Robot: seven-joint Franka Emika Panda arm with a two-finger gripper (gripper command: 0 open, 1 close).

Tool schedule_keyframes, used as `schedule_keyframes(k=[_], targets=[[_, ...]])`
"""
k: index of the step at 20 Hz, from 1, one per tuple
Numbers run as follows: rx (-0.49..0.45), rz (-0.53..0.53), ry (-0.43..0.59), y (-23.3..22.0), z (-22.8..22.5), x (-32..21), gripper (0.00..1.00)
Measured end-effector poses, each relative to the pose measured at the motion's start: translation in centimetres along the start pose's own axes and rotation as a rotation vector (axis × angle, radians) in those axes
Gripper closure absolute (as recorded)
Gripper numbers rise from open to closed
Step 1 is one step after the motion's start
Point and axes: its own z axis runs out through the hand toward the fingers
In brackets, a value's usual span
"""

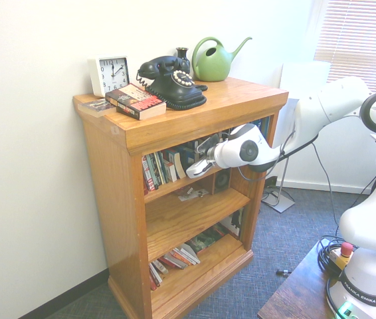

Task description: Put the book on the shelf

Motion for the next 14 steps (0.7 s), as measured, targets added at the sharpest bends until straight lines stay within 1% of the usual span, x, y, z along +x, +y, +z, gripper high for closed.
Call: schedule_keyframes(k=[3, 6, 10, 14], targets=[[0.015, -0.015, -0.015, -0.3, -0.6, -0.7, 0.0], [0.013, -0.059, -0.031, 0.0, -2.1, -2.2, 0.0], [-0.02, -0.109, -0.032, 1.2, -4.1, -4.4, 0.0], [-0.078, -0.16, -0.014, 3.0, -4.5, -4.5, 0.0]])
